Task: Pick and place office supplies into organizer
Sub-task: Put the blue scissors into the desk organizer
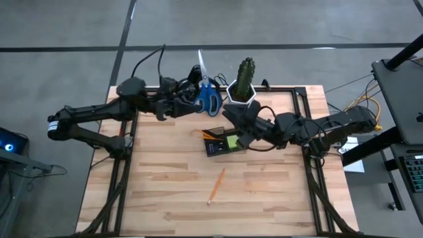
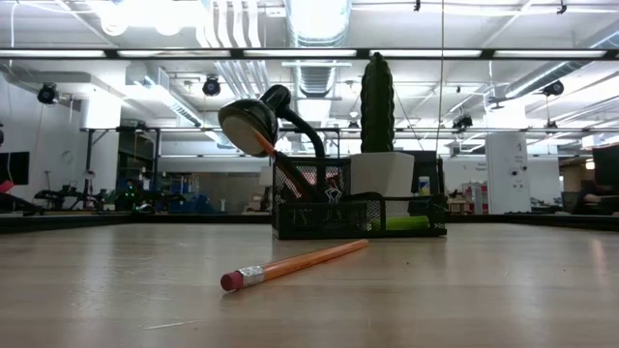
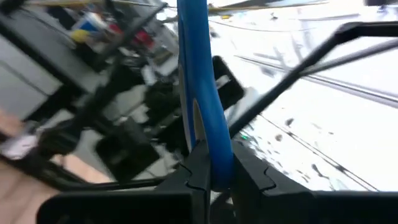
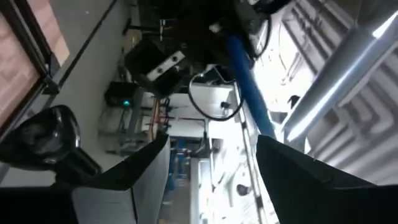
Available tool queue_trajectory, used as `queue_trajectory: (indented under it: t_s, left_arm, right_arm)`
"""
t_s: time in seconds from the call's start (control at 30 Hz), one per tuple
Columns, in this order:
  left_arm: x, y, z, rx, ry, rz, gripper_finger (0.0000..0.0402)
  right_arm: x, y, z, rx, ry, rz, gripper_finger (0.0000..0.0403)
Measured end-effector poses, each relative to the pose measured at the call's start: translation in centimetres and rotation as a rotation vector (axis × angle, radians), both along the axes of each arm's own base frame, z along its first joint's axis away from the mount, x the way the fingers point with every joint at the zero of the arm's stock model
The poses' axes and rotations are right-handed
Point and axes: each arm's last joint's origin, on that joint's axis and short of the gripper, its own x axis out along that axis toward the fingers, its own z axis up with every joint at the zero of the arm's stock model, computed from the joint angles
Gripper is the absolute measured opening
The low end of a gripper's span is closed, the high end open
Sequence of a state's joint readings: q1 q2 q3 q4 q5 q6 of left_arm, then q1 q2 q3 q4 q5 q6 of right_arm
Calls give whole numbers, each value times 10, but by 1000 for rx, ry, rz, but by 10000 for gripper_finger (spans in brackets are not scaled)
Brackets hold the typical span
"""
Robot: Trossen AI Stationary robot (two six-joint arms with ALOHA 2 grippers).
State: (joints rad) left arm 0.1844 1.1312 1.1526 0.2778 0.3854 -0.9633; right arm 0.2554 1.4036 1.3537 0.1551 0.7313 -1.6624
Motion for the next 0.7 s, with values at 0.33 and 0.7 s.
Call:
queue_trajectory:
  t_s: [0.33, 0.7]
  left_arm:
    - [-1, 1, 1, -16, -10, -25, 17]
    - [3, 3, 0, -86, 8, -42, 17]
  right_arm:
    - [-1, 1, 11, -116, -60, 26, 226]
    - [8, -4, 7, -236, -16, 103, 226]
